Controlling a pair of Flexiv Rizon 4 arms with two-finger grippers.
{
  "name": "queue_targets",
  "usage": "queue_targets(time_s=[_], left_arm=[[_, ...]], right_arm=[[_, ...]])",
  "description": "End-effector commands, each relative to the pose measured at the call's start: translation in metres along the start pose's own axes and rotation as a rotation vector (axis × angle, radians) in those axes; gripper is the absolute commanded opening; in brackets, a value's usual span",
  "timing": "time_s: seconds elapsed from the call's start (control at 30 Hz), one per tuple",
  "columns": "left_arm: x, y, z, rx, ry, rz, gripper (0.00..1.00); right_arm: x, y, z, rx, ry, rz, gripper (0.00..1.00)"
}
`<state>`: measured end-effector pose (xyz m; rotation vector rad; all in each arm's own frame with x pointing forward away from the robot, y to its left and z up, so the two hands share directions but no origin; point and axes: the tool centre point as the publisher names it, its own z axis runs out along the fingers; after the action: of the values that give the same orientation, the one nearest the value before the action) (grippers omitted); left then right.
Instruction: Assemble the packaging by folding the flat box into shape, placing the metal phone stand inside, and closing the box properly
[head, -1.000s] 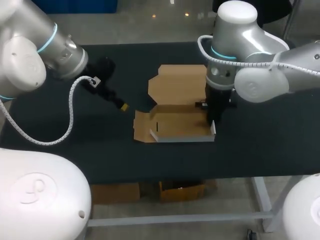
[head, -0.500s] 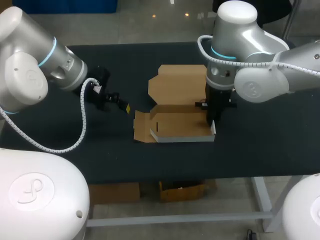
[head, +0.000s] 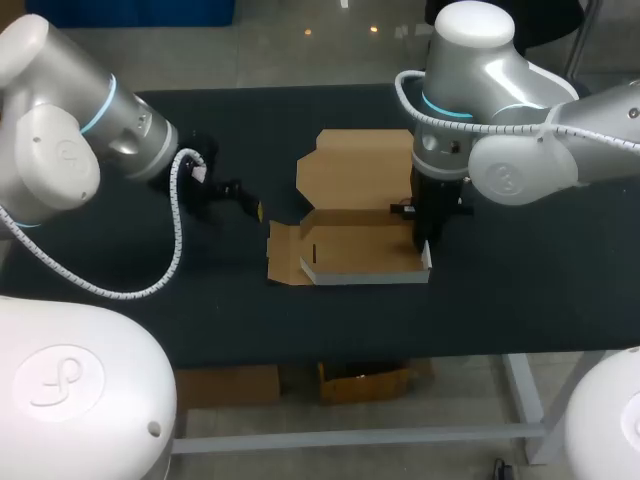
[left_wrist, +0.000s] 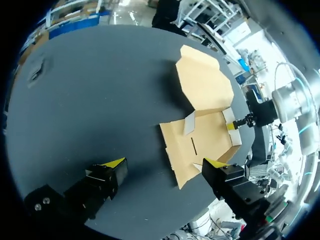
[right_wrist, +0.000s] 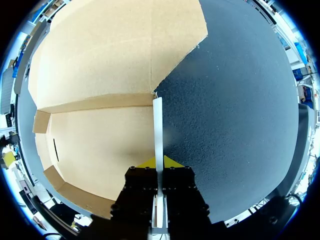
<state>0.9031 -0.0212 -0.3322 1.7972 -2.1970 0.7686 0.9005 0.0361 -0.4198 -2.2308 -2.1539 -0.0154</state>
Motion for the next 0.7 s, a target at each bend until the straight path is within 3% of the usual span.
queue_targets(time_s=[0.03, 0.2, 0.4, 0.57, 0.7], left_arm=[[0.000, 0.007, 0.018, 0.037, -0.033, -0.208, 1.00], [-0.002, 0.012, 0.024, 0.051, 0.033, -0.248, 0.99], [0.001, 0.020, 0.033, 0.032, 0.099, -0.269, 0.81], [-0.001, 0.021, 0.047, -0.006, 0.137, -0.270, 0.58], [0.000, 0.019, 0.057, -0.033, 0.168, -0.269, 0.55]], right_arm=[[0.000, 0.001, 0.000, 0.002, -0.001, 0.000, 0.00], [0.000, 0.001, 0.000, 0.002, -0.001, 0.000, 0.00], [0.000, 0.001, 0.000, 0.002, -0.001, 0.000, 0.00], [0.000, 0.001, 0.000, 0.002, -0.001, 0.000, 0.00], [0.000, 0.001, 0.000, 0.002, -0.001, 0.000, 0.00]])
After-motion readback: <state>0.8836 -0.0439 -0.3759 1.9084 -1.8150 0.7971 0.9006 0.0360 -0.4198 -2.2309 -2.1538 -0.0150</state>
